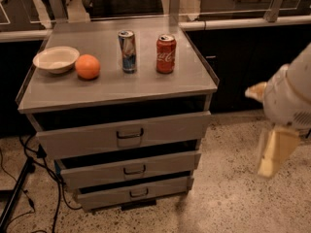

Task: Open bottom drawer

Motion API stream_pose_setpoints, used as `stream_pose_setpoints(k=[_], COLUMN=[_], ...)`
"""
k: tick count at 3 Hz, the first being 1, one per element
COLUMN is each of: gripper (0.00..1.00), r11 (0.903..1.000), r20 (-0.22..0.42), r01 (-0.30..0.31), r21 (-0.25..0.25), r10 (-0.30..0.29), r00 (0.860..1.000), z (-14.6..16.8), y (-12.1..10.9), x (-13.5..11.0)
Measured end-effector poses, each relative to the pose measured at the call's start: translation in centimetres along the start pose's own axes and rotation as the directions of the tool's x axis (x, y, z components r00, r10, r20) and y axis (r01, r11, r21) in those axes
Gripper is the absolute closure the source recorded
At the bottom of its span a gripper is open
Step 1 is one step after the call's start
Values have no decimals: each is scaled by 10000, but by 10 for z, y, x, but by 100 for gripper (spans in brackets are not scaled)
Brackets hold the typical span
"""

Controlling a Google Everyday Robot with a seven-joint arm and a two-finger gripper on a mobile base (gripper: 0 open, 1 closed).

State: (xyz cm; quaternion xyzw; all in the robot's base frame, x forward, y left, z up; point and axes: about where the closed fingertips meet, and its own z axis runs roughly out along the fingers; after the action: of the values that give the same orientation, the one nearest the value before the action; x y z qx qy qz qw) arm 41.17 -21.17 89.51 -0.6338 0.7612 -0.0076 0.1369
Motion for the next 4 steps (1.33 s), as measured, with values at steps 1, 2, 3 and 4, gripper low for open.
stream_pose_setpoints(k=[1,2,3,4], gripper=[0,0,0,0], r11=[9977,9914,9909,9867], r20=[19,268,262,349], r01=[-128,-189,-195,-214], r21=[-669,-1293,-1330,-1614], r10=[129,225,231,273], r00=[9999,9994,9994,9990], z=[49,94,97,102], y=[22,37,38,46], x=[12,9,9,10])
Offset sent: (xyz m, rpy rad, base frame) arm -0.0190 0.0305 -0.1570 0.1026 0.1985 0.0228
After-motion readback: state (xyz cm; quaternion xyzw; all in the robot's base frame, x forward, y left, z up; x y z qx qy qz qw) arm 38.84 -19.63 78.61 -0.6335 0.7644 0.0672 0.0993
